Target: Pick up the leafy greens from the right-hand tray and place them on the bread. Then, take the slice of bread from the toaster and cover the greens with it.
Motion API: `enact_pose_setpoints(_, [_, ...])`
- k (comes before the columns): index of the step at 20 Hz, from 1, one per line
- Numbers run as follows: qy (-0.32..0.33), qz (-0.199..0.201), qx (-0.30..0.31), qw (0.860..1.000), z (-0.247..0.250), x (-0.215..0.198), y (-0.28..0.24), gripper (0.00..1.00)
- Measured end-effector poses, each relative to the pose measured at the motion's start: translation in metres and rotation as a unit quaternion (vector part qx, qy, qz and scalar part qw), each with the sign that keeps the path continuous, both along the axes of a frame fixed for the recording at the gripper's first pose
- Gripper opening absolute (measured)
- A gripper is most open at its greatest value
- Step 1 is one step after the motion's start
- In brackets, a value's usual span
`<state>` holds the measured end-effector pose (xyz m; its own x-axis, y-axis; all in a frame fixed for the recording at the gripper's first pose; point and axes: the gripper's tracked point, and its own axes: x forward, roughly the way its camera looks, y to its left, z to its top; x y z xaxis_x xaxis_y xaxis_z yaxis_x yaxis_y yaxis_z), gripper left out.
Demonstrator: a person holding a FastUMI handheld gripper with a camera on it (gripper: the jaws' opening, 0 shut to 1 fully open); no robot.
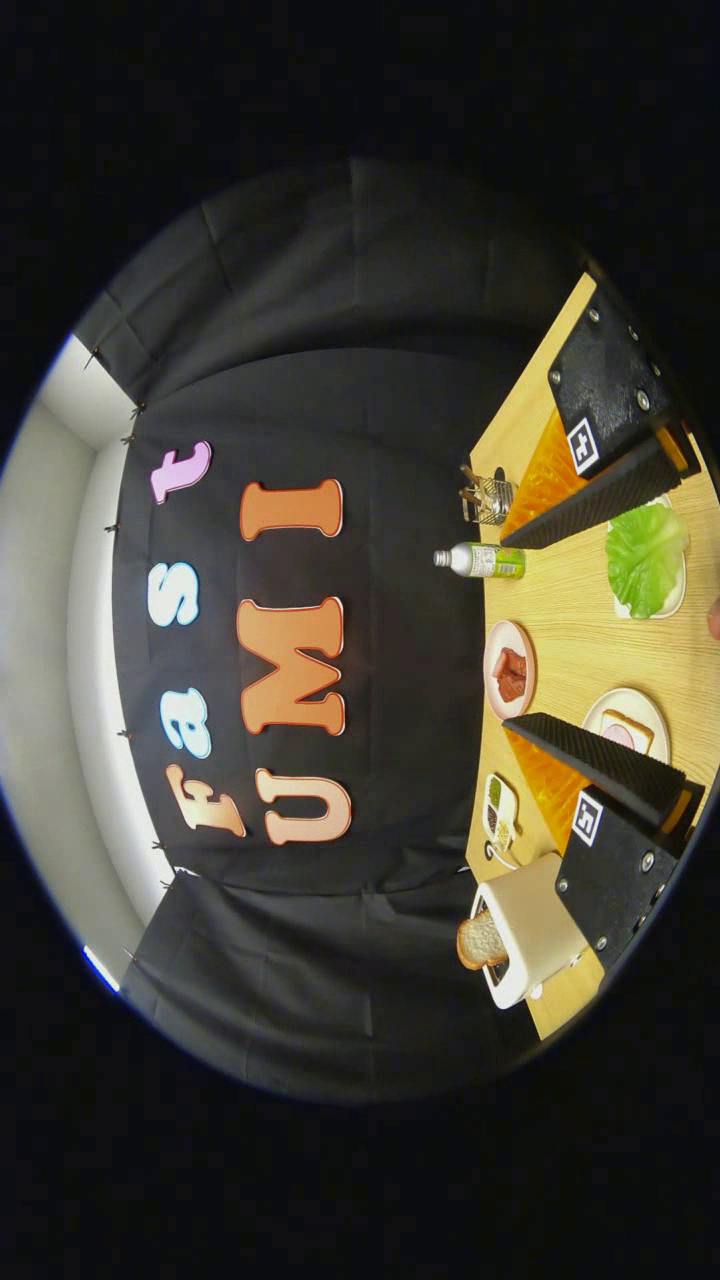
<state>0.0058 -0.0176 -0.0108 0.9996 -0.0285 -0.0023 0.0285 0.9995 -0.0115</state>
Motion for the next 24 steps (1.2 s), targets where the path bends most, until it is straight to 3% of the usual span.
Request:
enact_pose_setpoints(11, [0.03, -0.015, 0.0, 0.999, -0.031, 0.013, -0.021, 0.99])
enact_pose_setpoints(24, [0.159, -0.044, 0.019, 0.986, -0.133, 0.044, -0.067, 0.99])
